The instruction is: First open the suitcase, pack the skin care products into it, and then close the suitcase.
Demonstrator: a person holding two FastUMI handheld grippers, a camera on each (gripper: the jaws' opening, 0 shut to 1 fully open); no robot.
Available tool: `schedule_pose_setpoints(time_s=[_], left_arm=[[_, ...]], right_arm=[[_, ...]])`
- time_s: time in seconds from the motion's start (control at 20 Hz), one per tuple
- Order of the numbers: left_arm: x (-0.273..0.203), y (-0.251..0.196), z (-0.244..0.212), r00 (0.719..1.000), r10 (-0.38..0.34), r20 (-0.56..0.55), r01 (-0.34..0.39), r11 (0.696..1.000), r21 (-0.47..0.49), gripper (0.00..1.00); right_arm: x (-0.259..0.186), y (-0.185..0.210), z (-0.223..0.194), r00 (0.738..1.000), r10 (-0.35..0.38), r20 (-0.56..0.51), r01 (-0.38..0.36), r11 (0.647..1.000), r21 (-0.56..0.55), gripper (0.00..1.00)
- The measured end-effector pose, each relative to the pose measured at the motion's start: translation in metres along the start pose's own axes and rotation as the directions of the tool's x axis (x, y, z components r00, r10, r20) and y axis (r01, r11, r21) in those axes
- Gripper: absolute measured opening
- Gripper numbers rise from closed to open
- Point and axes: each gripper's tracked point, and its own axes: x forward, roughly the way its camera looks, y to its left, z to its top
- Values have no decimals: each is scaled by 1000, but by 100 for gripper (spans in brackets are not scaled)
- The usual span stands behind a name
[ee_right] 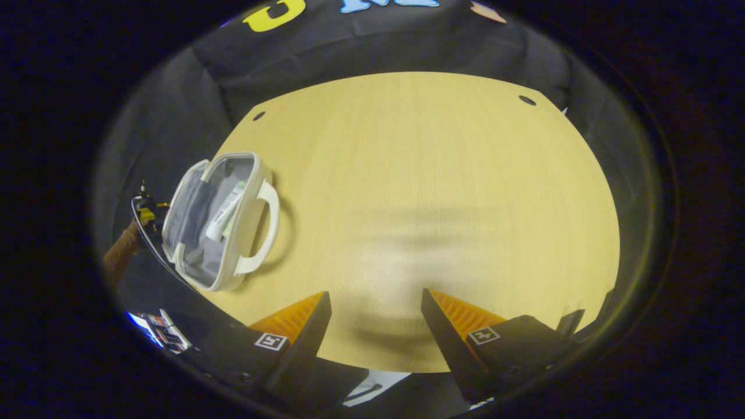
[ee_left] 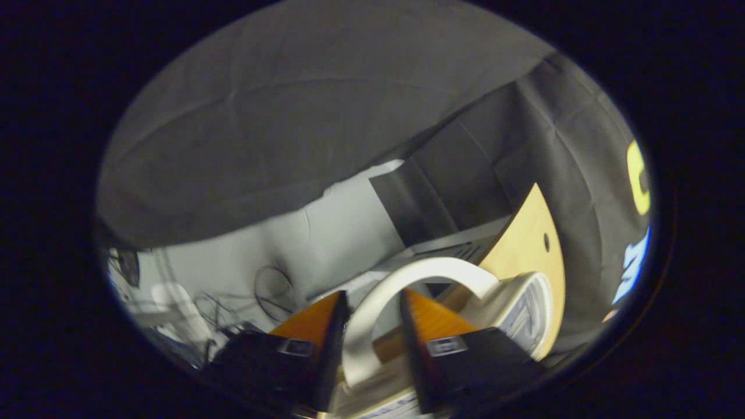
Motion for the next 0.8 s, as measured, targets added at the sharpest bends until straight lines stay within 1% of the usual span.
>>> schedule_pose_setpoints(time_s=[0.05,0.1,0.15,0.25,0.45,0.5,0.55,0.6,0.65,0.7,0.75,0.8], left_arm=[[0,4,0,1000,-8,5,8,1000,-21,47],[-11,8,0,1000,-16,-1,16,1000,-16,27],[-20,8,-2,1000,-15,0,15,1000,7,27],[-43,-8,4,999,-23,25,22,998,65,26],[-77,-23,7,996,-30,89,14,984,176,26],[-85,-32,5,993,-59,102,37,978,205,26],[-90,-49,1,986,-124,107,98,970,224,26],[-90,-56,5,986,-117,116,85,965,247,30],[-92,-44,1,989,-61,133,23,963,270,21],[-85,-41,6,991,-38,126,3,964,266,13],[-85,-38,4,993,-23,115,-3,975,222,12],[-79,-41,5,993,-29,118,9,986,166,8]], right_arm=[[2,2,-2,1000,4,-5,-4,1000,-8,96],[3,2,-2,1000,6,-9,-6,1000,-11,96],[2,2,-3,1000,9,-12,-9,1000,-9,96],[1,0,-1,1000,17,-14,-17,1000,7,96],[7,5,2,999,46,-5,-46,999,29,96],[8,5,2,999,52,-4,-52,998,25,96],[9,5,0,998,60,-6,-60,998,19,96],[10,5,-1,998,65,-13,-65,998,13,96],[9,3,-4,998,68,-13,-68,998,6,96],[6,0,-5,998,66,-9,-66,998,1,96],[1,-6,-7,998,62,-5,-62,998,-2,96],[-3,-12,-10,999,52,1,-52,999,-4,96]])
